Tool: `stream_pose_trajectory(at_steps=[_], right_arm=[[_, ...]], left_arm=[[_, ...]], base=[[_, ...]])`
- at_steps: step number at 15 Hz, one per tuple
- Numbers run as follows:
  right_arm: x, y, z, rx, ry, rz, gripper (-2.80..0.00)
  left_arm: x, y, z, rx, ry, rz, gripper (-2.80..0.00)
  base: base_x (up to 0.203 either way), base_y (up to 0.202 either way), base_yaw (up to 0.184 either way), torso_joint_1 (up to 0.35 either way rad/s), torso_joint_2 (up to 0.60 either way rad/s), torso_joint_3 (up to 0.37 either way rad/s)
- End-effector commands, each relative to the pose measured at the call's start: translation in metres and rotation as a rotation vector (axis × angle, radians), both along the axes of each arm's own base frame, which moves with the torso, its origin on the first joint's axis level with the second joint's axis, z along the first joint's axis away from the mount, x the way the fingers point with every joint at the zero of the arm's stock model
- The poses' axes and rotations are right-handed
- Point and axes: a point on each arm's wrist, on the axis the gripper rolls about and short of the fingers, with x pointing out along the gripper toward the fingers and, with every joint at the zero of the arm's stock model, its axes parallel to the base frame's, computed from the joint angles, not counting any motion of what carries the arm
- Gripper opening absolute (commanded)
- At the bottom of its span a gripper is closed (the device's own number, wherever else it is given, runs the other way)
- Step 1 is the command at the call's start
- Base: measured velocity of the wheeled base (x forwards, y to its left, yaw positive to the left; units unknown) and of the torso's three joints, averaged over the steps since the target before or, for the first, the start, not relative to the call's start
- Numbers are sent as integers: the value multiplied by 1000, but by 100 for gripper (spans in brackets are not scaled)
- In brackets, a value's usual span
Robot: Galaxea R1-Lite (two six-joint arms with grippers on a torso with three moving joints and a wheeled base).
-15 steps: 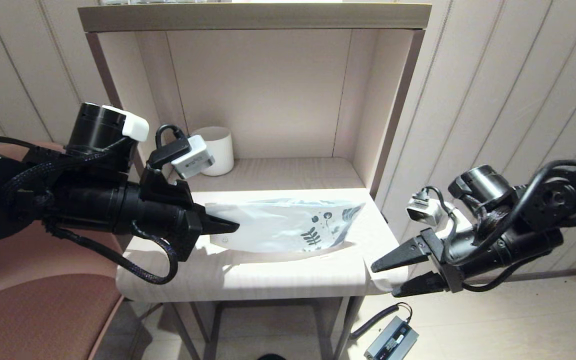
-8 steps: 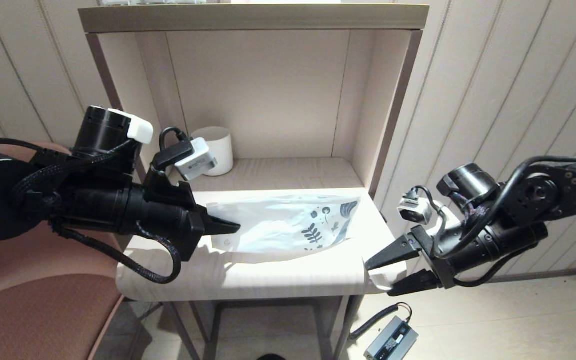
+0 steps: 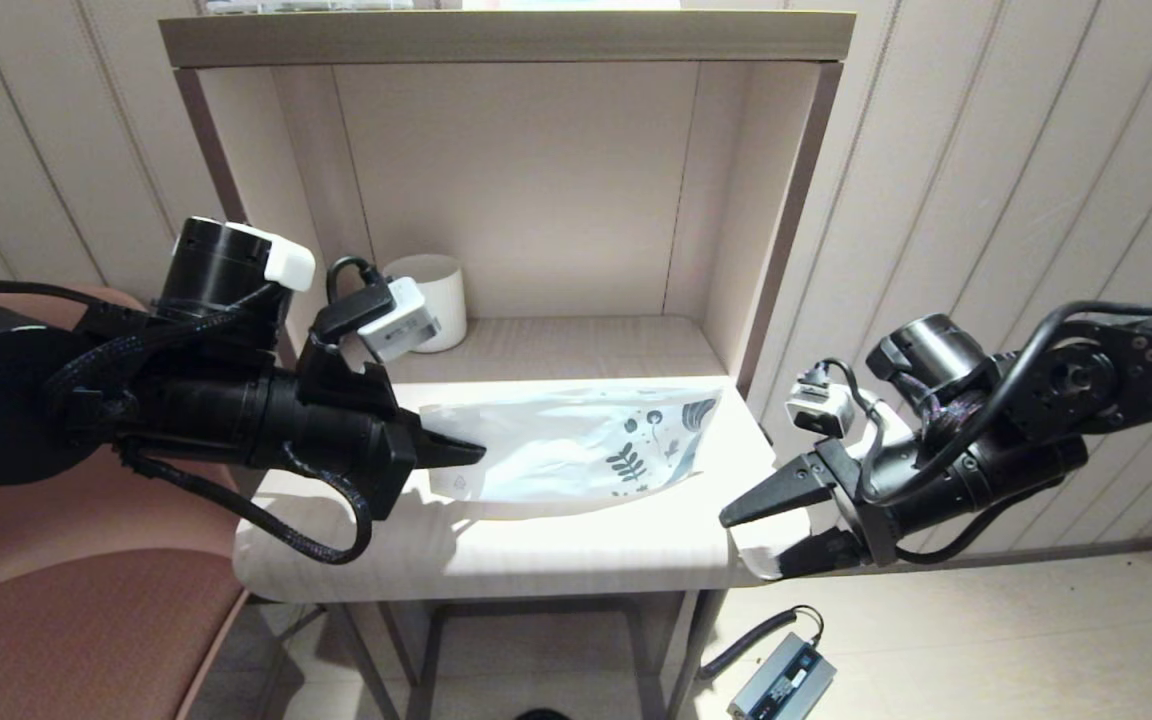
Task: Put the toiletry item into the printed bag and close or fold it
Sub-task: Pick up the comb
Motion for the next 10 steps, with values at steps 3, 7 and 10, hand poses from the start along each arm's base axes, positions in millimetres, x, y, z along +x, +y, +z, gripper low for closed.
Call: stream_pose_trajectory(at_steps=[3, 7, 10], right_arm=[[-1, 2, 0, 11, 8, 12, 0], [-4, 1, 0, 10, 9, 11, -280], [-6, 1, 0, 33, 8, 29, -280]], left_arm=[[0, 0, 1, -2, -4, -3, -280], [0, 0, 2, -4, -6, -4, -280], [0, -1, 1, -3, -6, -6, -280]], base=[[0, 0, 0, 0, 0, 0], [0, 0, 0, 0, 0, 0], [0, 0, 0, 0, 0, 0]])
